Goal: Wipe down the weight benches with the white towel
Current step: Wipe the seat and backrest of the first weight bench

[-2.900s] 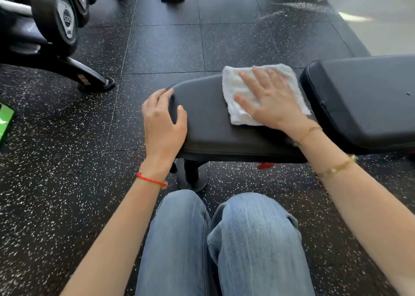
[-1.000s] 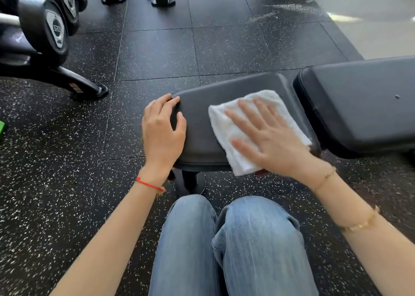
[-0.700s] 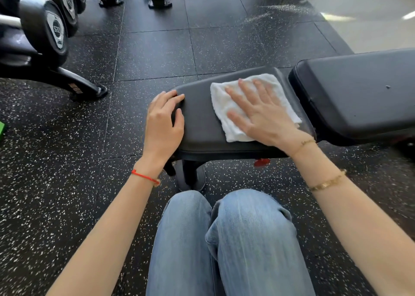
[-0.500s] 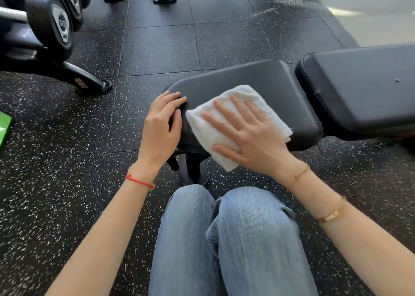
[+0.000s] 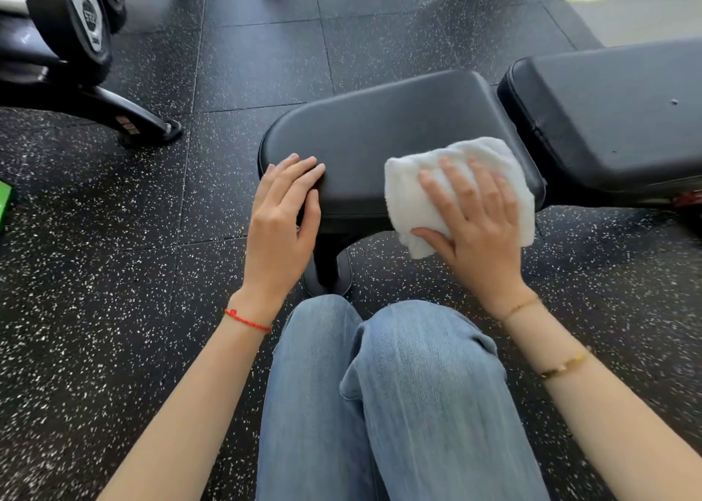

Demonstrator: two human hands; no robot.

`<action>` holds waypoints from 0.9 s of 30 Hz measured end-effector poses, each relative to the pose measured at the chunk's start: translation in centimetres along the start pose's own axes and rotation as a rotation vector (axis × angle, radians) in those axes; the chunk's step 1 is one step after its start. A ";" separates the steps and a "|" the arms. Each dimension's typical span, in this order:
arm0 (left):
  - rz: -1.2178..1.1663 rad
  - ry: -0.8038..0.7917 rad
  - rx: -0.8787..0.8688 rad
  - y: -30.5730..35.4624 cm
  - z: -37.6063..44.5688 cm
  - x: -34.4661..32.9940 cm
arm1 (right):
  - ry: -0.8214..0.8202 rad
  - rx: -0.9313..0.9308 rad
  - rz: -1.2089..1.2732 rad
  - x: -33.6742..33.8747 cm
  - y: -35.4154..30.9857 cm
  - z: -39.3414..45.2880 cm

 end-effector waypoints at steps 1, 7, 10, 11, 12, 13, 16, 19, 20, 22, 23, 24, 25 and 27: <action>-0.002 0.002 0.000 0.1 0.0 0.0 | -0.008 -0.021 -0.004 0.1 0.3 -0.1; -0.049 0.022 0.014 -0.2 0.0 -0.3 | 0.044 0.176 -0.056 0.2 -5.2 1.7; -0.053 0.037 0.009 -0.4 -0.1 -0.2 | 0.098 0.266 -0.055 0.3 -4.9 1.8; -0.048 0.039 0.009 -0.4 -0.1 -0.3 | 0.114 0.268 -0.053 0.3 -4.2 1.7; -0.040 0.038 0.010 -0.3 0.0 -0.4 | 0.124 0.251 -0.050 0.4 -3.3 1.4; -0.031 0.040 0.014 -0.3 0.0 -0.4 | 0.129 0.224 -0.041 0.4 -2.2 1.1; -0.002 0.057 0.027 -0.1 -0.1 -0.5 | 0.111 0.139 0.001 0.3 0.1 0.5; 0.001 0.080 0.051 -0.1 -0.1 -0.9 | 0.086 0.073 0.035 0.5 0.1 0.8; -0.004 0.093 0.067 -0.2 -0.1 -1.0 | 0.074 0.073 0.044 0.4 -0.5 1.0; -0.020 0.121 0.093 -0.3 0.0 -1.1 | 0.045 0.112 0.068 0.4 -2.4 1.8; -0.025 0.131 0.097 -0.4 0.0 -1.0 | 0.036 0.134 0.080 0.4 -3.4 2.2; -0.026 0.134 0.096 -0.4 -0.1 -1.0 | 0.031 0.150 0.087 0.4 -4.4 2.5; -0.025 0.133 0.092 -0.4 -0.1 -1.0 | 0.027 0.161 0.090 0.4 -5.1 2.6; -0.014 0.134 0.081 -0.3 -0.1 -0.9 | 0.032 0.181 0.089 0.4 -5.3 2.4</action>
Point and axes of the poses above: each hand's wrist, its own z-axis towards the middle knuckle, its own x-axis out of the back of the hand, y = z × x, the point moved 9 cm from there along z, towards the middle knuckle, and after that the axes turned 8 degrees about -x, right-handed, at the moved point
